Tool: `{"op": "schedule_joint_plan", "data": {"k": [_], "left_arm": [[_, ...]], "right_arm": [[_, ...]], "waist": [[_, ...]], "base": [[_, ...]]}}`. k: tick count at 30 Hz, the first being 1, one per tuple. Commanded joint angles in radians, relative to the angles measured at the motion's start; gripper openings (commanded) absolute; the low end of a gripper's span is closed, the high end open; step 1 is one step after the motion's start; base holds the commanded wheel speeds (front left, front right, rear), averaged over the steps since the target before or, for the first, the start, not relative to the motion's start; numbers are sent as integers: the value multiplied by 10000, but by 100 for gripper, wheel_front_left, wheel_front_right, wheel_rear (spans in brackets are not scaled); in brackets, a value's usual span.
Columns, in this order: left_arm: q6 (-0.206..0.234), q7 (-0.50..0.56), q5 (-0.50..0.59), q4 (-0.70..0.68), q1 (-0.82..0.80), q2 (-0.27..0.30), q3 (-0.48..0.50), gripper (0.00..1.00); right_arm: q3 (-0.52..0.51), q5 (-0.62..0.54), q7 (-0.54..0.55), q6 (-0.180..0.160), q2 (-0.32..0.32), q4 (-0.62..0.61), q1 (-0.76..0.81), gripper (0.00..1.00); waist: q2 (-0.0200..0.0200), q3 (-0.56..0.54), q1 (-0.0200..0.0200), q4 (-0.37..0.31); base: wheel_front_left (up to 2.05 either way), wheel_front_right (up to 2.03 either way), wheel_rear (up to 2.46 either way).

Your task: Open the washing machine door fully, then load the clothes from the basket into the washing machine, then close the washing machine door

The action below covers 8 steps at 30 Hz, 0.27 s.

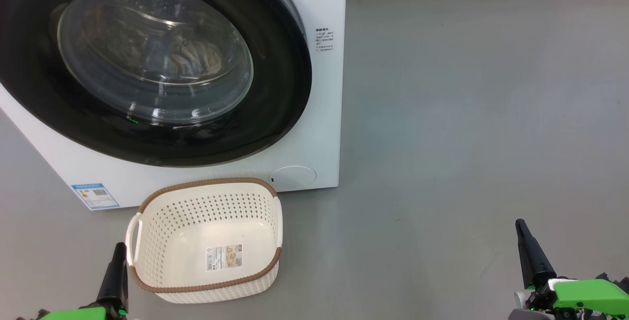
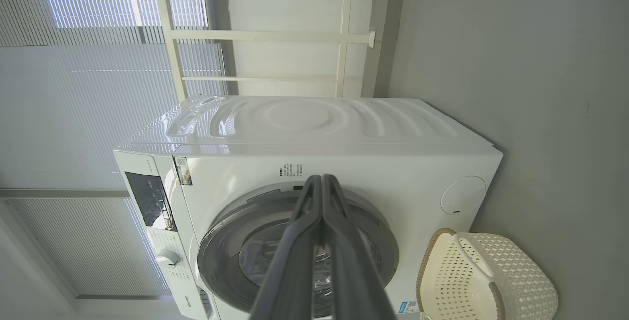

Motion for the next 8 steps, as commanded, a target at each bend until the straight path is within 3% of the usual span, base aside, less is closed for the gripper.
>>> {"op": "schedule_joint_plan", "data": {"k": [1, 8], "left_arm": [[-106, 72, -35, -146, -395, 160, 319, 0], [-106, 72, -35, -146, -395, 160, 319, 0]], "right_arm": [[227, 11, 89, -13, -30, -244, -383, 0], [226, 10, 90, -13, -29, -244, -383, 0]], "waist": [[0, 0, 0, 0], [0, 0, 0, 0]], "base": [[0, 0, 0], [0, 0, 0]]}}
